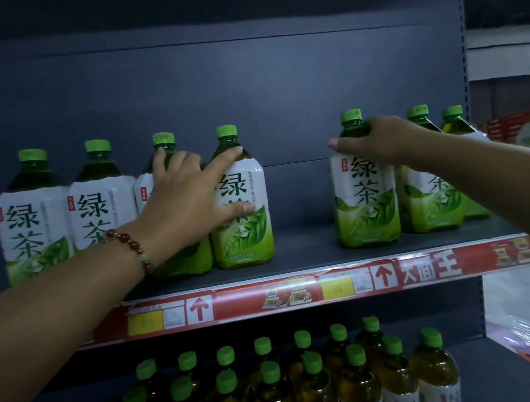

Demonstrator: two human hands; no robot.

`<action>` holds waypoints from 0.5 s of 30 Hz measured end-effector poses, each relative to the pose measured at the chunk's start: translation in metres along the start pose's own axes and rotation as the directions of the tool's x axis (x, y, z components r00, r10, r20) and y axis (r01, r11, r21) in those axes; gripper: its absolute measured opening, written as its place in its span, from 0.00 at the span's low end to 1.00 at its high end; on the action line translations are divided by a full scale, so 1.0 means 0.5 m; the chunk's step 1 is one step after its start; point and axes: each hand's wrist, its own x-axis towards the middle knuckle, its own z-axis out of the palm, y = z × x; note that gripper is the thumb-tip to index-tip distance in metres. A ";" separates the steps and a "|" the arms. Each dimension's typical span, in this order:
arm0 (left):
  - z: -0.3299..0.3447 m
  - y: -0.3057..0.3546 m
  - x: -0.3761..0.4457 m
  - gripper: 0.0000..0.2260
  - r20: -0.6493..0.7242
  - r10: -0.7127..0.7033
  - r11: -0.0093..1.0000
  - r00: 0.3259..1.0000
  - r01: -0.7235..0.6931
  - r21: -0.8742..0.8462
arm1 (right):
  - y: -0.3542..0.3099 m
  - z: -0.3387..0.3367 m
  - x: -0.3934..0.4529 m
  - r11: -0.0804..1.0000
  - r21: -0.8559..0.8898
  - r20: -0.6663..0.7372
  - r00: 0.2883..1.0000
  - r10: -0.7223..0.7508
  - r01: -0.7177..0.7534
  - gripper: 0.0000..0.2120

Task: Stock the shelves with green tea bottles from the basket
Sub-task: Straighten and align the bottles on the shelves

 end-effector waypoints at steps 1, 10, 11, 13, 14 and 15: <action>-0.001 -0.001 0.001 0.41 0.001 -0.002 1.000 1.000 0.002 -0.011 | 0.001 0.000 -0.001 0.999 0.045 0.005 1.000 -0.008 0.007 0.33; -0.004 -0.009 0.001 0.39 -0.001 0.003 0.997 1.000 -0.004 -0.079 | -0.013 0.015 -0.023 0.988 0.155 -0.042 0.999 -0.022 0.028 0.31; -0.004 -0.009 0.001 0.39 -0.003 0.004 0.997 1.000 -0.004 -0.078 | -0.016 0.019 -0.025 0.987 0.160 -0.045 0.999 -0.025 0.032 0.31; -0.004 -0.008 0.000 0.39 -0.006 0.008 0.997 1.000 -0.009 -0.078 | -0.027 0.026 -0.026 0.986 0.161 -0.054 0.998 -0.036 0.044 0.31; -0.003 -0.008 -0.001 0.39 -0.007 0.010 0.997 1.000 -0.010 -0.080 | -0.033 0.031 -0.027 0.986 0.157 -0.052 0.998 -0.040 0.048 0.31; -0.002 -0.008 -0.001 0.39 -0.008 0.011 0.997 1.000 -0.012 -0.081 | -0.041 0.036 -0.028 0.987 0.150 -0.051 0.998 -0.046 0.053 0.31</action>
